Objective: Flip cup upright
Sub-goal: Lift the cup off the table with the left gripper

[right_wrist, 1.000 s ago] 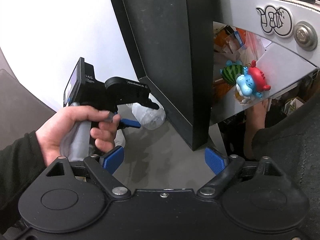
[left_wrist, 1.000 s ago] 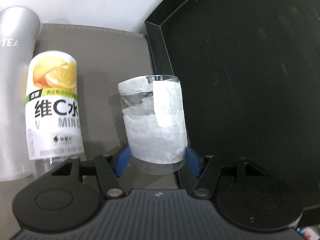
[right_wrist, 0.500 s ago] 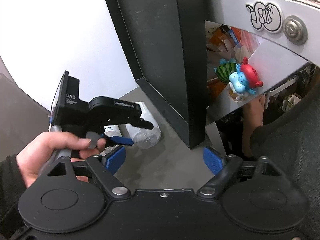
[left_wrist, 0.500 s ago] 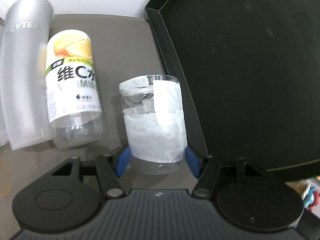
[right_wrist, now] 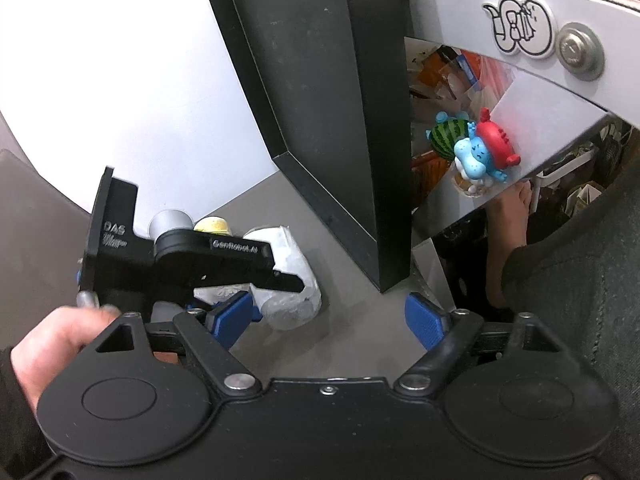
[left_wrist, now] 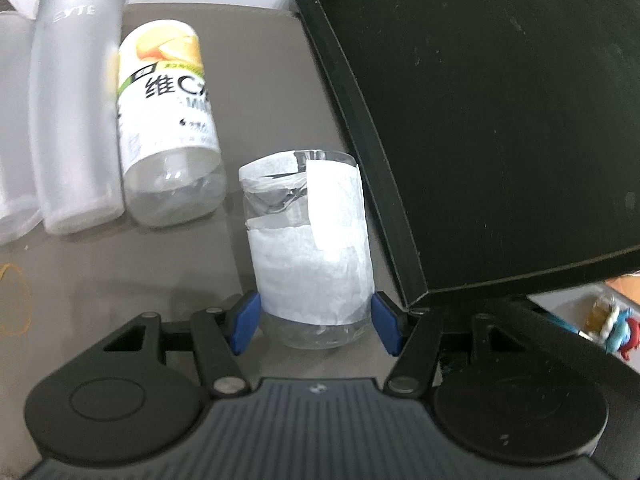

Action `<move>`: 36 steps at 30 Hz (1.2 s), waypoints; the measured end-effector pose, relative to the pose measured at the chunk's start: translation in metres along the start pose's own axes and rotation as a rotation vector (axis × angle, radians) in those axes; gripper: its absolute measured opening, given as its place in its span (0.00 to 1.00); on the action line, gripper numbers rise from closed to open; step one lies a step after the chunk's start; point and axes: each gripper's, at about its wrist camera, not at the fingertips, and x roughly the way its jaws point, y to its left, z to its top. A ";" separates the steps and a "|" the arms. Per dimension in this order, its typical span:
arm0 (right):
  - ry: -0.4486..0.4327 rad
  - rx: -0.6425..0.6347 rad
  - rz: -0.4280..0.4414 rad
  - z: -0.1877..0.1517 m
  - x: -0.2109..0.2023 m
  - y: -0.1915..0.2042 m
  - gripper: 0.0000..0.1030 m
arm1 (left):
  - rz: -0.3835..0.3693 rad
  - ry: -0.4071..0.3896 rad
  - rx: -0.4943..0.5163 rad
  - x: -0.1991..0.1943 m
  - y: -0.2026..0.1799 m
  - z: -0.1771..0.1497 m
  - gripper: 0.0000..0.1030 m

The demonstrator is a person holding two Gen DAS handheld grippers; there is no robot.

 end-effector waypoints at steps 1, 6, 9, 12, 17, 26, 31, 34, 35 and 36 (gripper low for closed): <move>-0.001 0.001 0.000 0.000 0.000 -0.001 0.80 | 0.004 -0.002 0.005 -0.002 0.000 -0.003 0.58; 0.000 -0.002 0.017 -0.001 0.001 -0.001 0.80 | -0.010 0.009 -0.011 -0.006 0.010 -0.013 0.58; -0.005 0.004 0.020 -0.001 -0.001 -0.003 0.81 | -0.013 0.011 -0.016 -0.011 0.013 -0.020 0.58; -0.003 0.023 0.028 -0.001 -0.002 -0.006 0.81 | -0.004 0.013 -0.013 -0.017 0.014 -0.025 0.58; 0.009 0.031 0.057 0.000 -0.002 -0.007 0.81 | 0.009 0.031 0.010 -0.035 0.027 -0.027 0.58; 0.026 -0.002 0.082 -0.004 -0.003 0.002 0.81 | 0.038 0.042 0.060 -0.048 0.037 -0.025 0.58; 0.046 -0.012 0.094 -0.005 -0.001 0.005 0.81 | 0.066 0.059 0.094 -0.052 0.039 -0.022 0.58; 0.055 -0.011 0.101 -0.006 -0.001 0.006 0.81 | 0.071 0.063 0.107 -0.054 0.040 -0.023 0.58; 0.055 -0.011 0.104 -0.006 -0.002 0.006 0.81 | 0.071 0.064 0.111 -0.057 0.040 -0.025 0.58; 0.055 -0.012 0.106 -0.006 -0.002 0.007 0.81 | 0.072 0.063 0.114 -0.061 0.041 -0.029 0.58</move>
